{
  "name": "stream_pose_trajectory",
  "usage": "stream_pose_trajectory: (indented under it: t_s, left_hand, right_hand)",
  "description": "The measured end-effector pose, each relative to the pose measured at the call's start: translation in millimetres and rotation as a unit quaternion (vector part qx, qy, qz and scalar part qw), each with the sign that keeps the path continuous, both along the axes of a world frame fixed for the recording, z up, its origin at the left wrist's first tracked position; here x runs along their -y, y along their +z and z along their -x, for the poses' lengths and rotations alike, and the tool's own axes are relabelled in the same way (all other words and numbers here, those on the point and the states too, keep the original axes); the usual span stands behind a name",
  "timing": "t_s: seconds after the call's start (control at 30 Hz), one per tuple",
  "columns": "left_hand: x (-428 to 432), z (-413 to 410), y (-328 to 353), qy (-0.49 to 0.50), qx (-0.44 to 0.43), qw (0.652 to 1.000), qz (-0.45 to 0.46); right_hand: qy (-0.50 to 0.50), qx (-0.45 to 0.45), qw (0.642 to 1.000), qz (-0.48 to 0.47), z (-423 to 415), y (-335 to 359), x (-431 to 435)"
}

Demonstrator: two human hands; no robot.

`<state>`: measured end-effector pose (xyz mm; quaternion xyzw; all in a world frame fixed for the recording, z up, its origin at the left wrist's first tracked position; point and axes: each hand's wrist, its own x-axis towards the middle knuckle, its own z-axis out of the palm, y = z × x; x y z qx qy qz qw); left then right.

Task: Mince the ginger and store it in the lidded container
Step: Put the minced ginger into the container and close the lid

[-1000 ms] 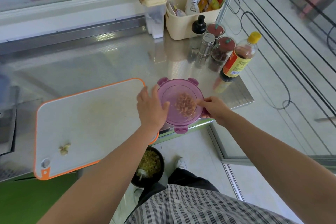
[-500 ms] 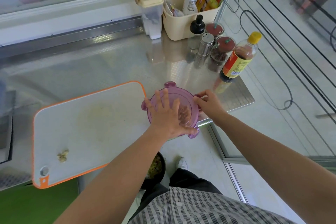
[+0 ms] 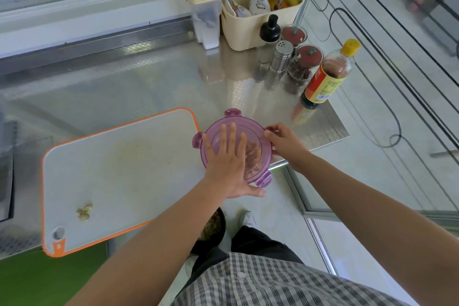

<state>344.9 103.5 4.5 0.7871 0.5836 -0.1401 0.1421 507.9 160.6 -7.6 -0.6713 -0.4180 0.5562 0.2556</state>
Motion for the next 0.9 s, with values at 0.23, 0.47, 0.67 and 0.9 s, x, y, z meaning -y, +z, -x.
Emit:
stream_pose_trajectory:
  t_s: [0.23, 0.47, 0.67, 0.9]
  left_hand:
    - [3.2, -11.3, 2.3, 0.034, 0.015, 0.999, -0.029]
    - [1.6, -17.0, 0.4, 0.02, -0.015, 0.999, -0.048]
    - [-10.1, -4.7, 5.7, -0.055, -0.024, 0.996, -0.059]
    - [-22.5, -3.1, 15.6, 0.088, 0.106, 0.99, 0.028]
  right_hand:
    - [0.004, -0.022, 1.0, 0.004, -1.9, 0.1, 0.8]
    - [-0.014, -0.043, 0.999, 0.002, -2.9, -4.1, 4.5]
    - [-0.06, -0.097, 0.993, 0.022, -6.9, -5.3, 14.3]
    - [0.109, -0.157, 0.979, 0.068, -36.3, -0.6, 33.3]
